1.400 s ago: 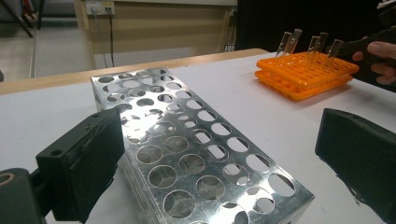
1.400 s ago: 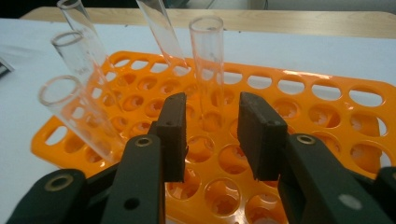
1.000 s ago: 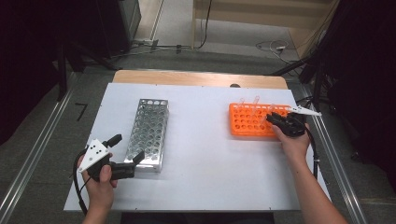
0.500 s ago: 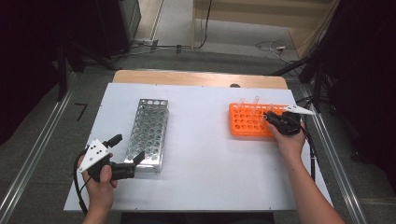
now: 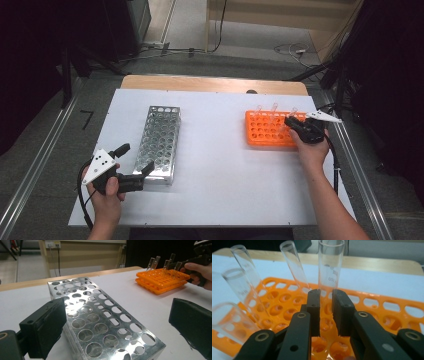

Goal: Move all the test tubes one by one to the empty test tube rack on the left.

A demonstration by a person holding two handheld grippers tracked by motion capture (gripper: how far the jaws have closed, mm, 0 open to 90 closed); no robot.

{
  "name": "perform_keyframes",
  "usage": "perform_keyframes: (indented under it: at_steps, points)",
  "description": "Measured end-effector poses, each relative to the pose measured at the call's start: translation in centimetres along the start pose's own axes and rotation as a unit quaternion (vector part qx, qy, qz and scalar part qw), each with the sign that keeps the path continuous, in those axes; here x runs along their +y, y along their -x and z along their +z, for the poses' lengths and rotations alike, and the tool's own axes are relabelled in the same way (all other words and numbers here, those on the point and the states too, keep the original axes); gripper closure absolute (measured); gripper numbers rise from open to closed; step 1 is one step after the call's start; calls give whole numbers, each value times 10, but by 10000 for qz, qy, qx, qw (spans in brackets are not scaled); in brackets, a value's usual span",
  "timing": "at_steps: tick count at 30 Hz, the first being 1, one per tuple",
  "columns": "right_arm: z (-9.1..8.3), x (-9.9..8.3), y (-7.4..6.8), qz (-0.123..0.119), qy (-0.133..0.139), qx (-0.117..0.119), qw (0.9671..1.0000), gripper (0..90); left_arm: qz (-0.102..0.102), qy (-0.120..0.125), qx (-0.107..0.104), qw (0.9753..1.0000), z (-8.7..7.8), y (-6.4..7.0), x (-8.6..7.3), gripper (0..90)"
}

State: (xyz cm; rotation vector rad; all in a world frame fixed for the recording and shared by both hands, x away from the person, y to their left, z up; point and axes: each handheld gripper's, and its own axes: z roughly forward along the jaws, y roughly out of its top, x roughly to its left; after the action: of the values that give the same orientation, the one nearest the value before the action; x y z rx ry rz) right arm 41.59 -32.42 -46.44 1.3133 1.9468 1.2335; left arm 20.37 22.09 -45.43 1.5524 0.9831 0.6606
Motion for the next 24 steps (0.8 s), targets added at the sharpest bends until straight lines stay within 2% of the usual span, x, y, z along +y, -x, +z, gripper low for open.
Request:
perform_keyframes:
  at_steps: [4, 5, 8, 11, 15, 22, 24]
  points:
    - [-13, 9, 0, 37, 222, 79, 9997, 741, 14, 11, -15, 10000, -1, 1, 2, 15]
    - [-16, 11, 0, 80, 245, 113, 9996, 742, 14, 11, -15, 10000, -1, 1, 2, 15]
    - [-28, 17, 1, -1, 272, 96, 9996, 742, 21, 14, -35, 10000, -1, 3, 4, 15]
    - [-38, 20, 1, 13, 272, 176, 9995, 742, 121, -19, -31, 9999, 0, 6, 8, 15]
    - [-52, 21, -2, -36, 237, 176, 9996, 741, 117, -61, -156, 9998, 3, 10, 13, 14]
    - [-72, 22, -13, -108, 244, 233, 9994, 741, 232, -199, -401, 9987, 8, 17, 22, 14]
    - [-80, 22, -22, -171, 228, 275, 9992, 741, 254, -259, -468, 9982, 11, 20, 25, 14]
